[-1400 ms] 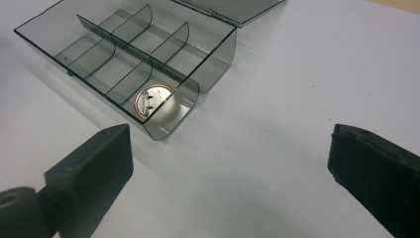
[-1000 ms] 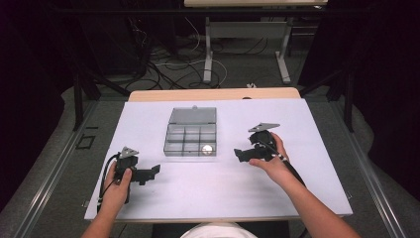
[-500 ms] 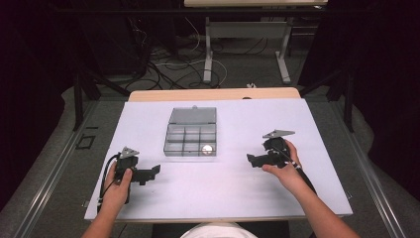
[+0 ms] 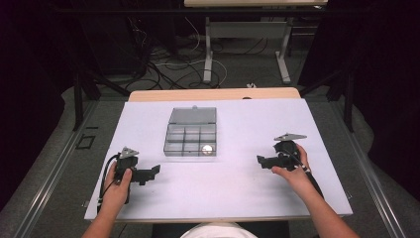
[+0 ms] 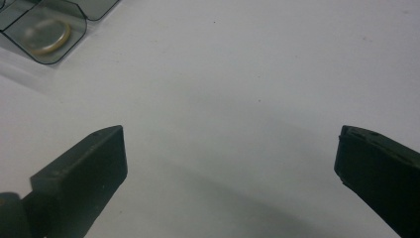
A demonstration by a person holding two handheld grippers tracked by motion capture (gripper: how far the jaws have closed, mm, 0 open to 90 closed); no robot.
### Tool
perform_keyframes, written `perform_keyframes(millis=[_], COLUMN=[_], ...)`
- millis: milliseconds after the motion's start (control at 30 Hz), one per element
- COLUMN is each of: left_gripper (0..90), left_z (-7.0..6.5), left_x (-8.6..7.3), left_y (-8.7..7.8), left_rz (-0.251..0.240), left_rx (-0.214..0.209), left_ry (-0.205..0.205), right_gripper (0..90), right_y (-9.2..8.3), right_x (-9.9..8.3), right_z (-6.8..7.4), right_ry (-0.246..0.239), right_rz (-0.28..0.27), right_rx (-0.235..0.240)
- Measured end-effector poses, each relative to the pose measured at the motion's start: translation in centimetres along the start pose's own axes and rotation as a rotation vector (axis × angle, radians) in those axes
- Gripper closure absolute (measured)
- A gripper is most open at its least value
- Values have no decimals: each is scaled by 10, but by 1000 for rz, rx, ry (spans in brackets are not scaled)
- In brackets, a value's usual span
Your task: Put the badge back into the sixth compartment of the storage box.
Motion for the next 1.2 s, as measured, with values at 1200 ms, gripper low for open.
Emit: perform_keyframes(millis=[1200], left_gripper=[35], left_z=[2], left_x=[1], left_y=[0], left_rz=[16], left_rx=[3], left_ry=[7], right_gripper=[10], right_y=[9], right_x=[-20], right_z=[-11], right_ry=[57], right_rz=[-10], right_rx=[-38])
Point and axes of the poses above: each handheld gripper's, and its own axes: y roughly forward along the jaws, x roughly out of its top, z roughly to its left, the point moved 1 cm from there along y, roughly forward along the jaws, and after that the axes turned 14 degrees about -y, right-handed, at the moved point
